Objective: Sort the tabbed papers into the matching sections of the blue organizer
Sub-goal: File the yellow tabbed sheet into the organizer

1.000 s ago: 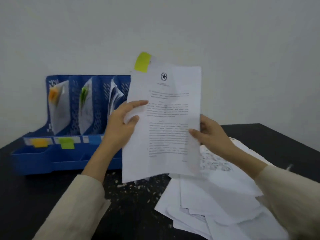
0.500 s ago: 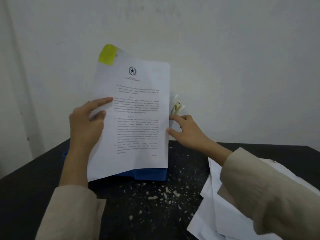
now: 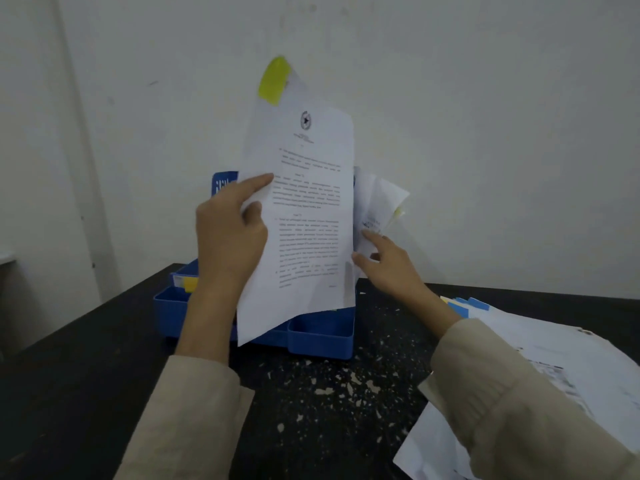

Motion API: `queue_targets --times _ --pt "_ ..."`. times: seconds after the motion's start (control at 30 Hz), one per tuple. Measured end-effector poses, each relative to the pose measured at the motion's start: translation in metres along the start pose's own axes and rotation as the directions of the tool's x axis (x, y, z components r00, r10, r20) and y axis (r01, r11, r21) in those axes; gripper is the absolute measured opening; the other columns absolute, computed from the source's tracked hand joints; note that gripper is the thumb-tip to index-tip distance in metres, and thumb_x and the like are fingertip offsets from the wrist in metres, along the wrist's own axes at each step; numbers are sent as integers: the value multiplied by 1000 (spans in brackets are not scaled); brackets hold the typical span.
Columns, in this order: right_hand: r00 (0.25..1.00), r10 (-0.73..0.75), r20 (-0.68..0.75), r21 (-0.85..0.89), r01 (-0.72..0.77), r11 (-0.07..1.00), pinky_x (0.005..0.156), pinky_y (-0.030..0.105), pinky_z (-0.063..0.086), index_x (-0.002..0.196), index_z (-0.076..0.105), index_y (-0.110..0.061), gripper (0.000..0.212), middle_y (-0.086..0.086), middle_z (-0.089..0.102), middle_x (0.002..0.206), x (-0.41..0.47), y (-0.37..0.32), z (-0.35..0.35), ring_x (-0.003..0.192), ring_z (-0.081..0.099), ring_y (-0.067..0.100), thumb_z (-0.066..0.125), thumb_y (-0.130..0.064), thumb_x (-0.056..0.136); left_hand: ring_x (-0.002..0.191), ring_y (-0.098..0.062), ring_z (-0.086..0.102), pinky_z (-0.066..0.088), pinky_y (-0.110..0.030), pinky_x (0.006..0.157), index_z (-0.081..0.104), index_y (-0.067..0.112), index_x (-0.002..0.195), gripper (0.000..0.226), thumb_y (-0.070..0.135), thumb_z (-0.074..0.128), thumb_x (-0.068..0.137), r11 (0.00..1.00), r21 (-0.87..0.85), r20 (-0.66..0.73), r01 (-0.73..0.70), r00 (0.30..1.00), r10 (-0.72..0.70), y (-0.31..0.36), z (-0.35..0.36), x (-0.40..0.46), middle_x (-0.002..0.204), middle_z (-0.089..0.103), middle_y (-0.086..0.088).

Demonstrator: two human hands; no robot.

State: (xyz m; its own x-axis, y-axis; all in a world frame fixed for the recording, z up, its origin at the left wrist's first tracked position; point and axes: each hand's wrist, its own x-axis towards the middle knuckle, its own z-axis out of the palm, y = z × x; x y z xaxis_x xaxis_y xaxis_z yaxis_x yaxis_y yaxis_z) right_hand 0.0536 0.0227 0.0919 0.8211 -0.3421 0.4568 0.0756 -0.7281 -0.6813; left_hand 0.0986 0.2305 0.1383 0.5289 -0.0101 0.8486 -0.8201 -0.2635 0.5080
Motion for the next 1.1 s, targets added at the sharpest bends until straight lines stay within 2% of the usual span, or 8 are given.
queue_targets --times 0.07,0.17,0.3,0.47,0.63,0.73,0.87,1.1 --pt "1000 26 -8 57 -25 998 103 27 35 147 30 -16 56 3 33 151 0 3 -4 128 43 20 52 -25 96 106 -4 54 32 -2 97 64 13 119 43 -9 47 86 998 20 0 -55 998 55 9 9 -3 113 57 11" --pt "1000 31 6 100 -31 995 104 35 41 146 31 -16 57 3 35 149 2 5 -6 124 47 19 53 -26 95 112 -13 57 41 -24 103 64 15 120 41 -4 48 88 998 22 32 -54 998 53 22 24 -3 120 63 3" --pt "999 22 32 128 -26 991 101 40 44 146 31 -13 58 4 38 147 5 3 -5 121 48 21 54 -25 94 119 -13 53 36 -15 101 60 13 126 42 -1 45 89 997 79 117 -16 993 7 46 37 9 129 59 -2" --pt "997 74 14 213 -76 974 104 39 42 145 34 -15 58 6 38 147 9 8 -4 125 47 22 57 -23 93 123 -27 47 38 -32 100 56 18 130 47 2 42 87 936 343 246 -82 969 -5 63 52 40 136 51 -7" --pt "999 43 -6 236 -40 971 102 36 43 144 37 -14 54 4 38 147 8 16 -8 124 49 22 56 -21 93 116 -35 49 41 -37 90 56 10 126 43 3 46 85 832 540 200 -128 979 20 77 56 61 129 54 -14" --pt "1000 28 -3 268 -26 963 103 36 42 144 37 -14 54 3 39 146 7 18 -8 123 50 23 56 -21 93 111 -35 53 43 -38 88 57 4 123 40 -2 43 86 833 524 190 -177 978 88 81 62 57 124 57 -17" --pt "1000 22 8 337 -23 941 103 44 43 143 39 -16 54 1 39 146 9 21 -5 123 50 25 58 -20 93 112 -31 53 38 -33 91 45 7 137 48 -5 35 91 865 410 243 -289 949 202 75 87 38 127 56 -16" --pt "1000 -5 5 323 3 946 96 44 49 143 39 -21 54 2 39 147 14 28 -4 117 55 23 57 -24 92 127 -25 40 30 -22 97 15 14 150 73 -15 35 86 936 170 468 -307 861 198 18 132 14 157 17 -4"
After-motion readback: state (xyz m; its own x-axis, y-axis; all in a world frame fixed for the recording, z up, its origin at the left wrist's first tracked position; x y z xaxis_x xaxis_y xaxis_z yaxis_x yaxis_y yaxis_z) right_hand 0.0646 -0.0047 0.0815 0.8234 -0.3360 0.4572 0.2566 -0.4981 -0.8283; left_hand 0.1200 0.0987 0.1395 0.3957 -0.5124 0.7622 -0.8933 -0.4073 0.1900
